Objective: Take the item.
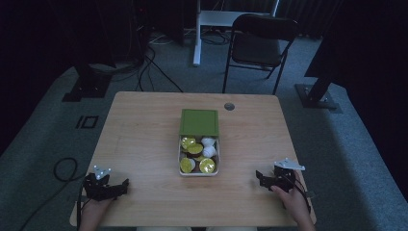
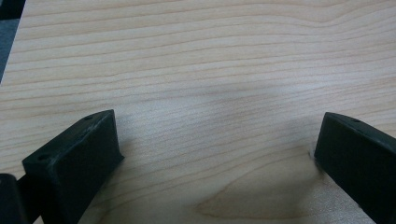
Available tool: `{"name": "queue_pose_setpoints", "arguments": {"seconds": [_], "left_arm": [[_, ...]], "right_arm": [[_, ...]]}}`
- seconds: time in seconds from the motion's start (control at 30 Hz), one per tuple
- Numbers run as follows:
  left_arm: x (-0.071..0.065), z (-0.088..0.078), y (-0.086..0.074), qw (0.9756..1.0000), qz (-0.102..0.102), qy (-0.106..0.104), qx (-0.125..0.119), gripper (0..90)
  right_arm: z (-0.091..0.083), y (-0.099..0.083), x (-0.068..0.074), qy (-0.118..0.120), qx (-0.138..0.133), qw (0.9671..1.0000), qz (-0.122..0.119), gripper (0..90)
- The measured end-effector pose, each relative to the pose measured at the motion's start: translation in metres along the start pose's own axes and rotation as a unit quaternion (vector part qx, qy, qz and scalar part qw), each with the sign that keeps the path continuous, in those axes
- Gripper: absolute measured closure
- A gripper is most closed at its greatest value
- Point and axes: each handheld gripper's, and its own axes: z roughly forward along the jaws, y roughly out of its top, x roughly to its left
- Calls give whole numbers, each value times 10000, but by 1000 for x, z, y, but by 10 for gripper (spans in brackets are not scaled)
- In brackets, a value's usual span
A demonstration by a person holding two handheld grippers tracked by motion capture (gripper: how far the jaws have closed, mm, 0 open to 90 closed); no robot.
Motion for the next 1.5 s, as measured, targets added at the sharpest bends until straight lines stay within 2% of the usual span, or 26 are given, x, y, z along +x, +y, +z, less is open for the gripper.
{"name": "queue_pose_setpoints", "arguments": {"seconds": [0.17, 0.3, 0.7, 0.73, 0.9, 1.5], "left_arm": [[0, 0, 0, 10000, 0, 0, 0, 3], [0, 0, 0, 10000, 0, 0, 0, 3], [0, 0, 0, 10000, -8, -1, -7, 3], [0, 0, 0, 10000, -8, -1, -7, 3], [0, 0, 0, 10000, -1, -1, 0, 3], [0, 0, 0, 10000, -10, -1, -8, 3]], "right_arm": [[-1, 3, 5, 33, -9, 10000, -65, 131], [-5, 10, 9, 85, -165, 9998, -23, 130], [-13, 31, 22, 234, -343, 9990, -150, 131], [-13, 32, 23, 173, -352, 9990, -208, 131], [-12, 35, 27, 189, -402, 9988, -214, 131], [-15, 62, 51, 568, -616, 9960, -320, 134]]}}
